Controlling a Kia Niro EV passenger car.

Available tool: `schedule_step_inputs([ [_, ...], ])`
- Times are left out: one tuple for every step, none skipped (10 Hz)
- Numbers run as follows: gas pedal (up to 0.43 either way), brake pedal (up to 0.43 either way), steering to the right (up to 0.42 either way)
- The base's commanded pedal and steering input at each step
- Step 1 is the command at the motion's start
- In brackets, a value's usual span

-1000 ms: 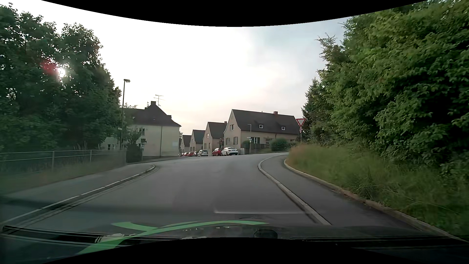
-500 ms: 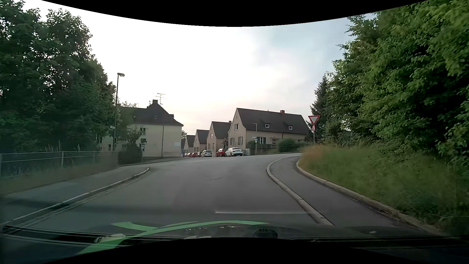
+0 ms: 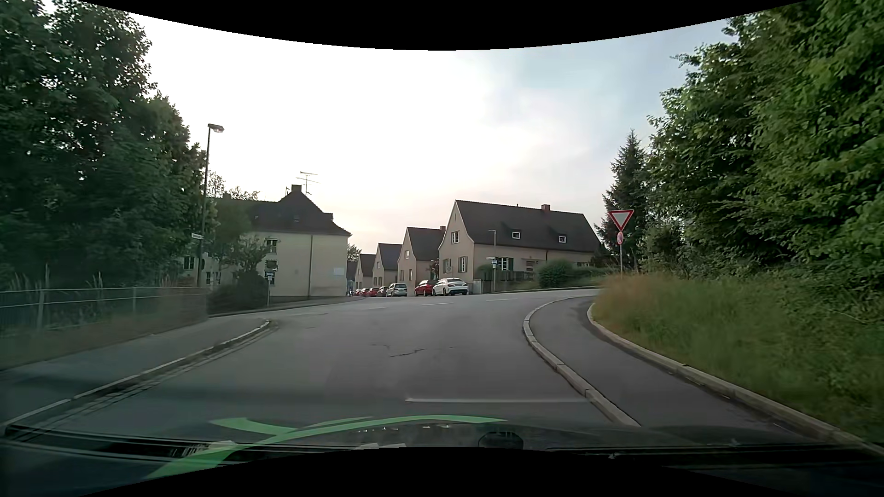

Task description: Follow the waypoints while adhering to traffic rules and regulations

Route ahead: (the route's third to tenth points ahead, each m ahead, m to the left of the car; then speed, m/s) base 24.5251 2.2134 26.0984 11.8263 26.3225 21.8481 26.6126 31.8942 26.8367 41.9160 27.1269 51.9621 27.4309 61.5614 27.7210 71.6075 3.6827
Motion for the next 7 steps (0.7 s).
schedule_step_inputs([
  [0.067, 0.0, -0.051],
  [0.067, 0.0, -0.047],
  [0.067, 0.0, -0.041],
  [0.067, 0.0, -0.035],
  [0.067, 0.0, -0.032],
  [0.067, 0.0, -0.03],
  [0.067, 0.0, -0.024],
])
